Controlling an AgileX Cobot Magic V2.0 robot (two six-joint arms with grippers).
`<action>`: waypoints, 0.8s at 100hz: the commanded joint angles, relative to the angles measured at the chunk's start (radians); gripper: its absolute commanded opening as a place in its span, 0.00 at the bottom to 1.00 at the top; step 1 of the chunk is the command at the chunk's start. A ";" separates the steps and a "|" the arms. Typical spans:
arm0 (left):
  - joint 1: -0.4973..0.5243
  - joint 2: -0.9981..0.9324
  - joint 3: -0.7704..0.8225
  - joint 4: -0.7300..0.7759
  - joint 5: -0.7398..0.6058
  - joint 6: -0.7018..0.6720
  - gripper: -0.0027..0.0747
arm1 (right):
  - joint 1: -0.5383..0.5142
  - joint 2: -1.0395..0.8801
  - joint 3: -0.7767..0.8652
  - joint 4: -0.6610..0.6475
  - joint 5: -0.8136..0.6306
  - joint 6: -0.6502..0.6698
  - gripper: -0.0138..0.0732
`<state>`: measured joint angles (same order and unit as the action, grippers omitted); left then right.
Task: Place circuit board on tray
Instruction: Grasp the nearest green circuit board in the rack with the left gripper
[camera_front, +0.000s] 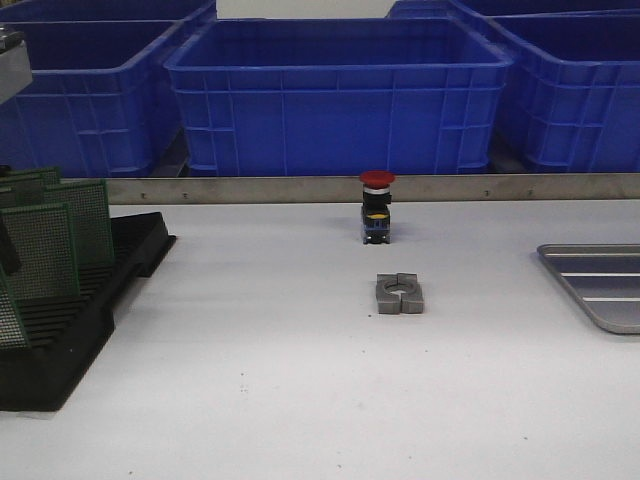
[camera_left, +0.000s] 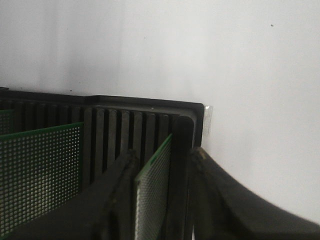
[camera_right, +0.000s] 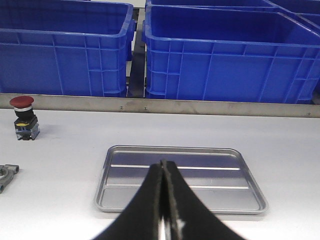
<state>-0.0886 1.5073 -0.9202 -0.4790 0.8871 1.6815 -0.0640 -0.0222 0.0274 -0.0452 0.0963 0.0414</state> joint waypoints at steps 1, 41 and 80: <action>-0.007 -0.028 -0.028 -0.028 0.006 -0.003 0.21 | -0.008 -0.010 -0.001 -0.013 -0.079 -0.008 0.08; -0.007 -0.028 -0.074 -0.021 0.056 -0.003 0.01 | -0.008 -0.010 -0.001 -0.013 -0.079 -0.008 0.08; -0.007 -0.029 -0.330 -0.166 0.397 -0.003 0.01 | -0.008 -0.010 -0.001 -0.013 -0.079 -0.008 0.08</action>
<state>-0.0886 1.5073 -1.1901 -0.5068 1.1995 1.6815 -0.0640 -0.0222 0.0274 -0.0452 0.0963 0.0414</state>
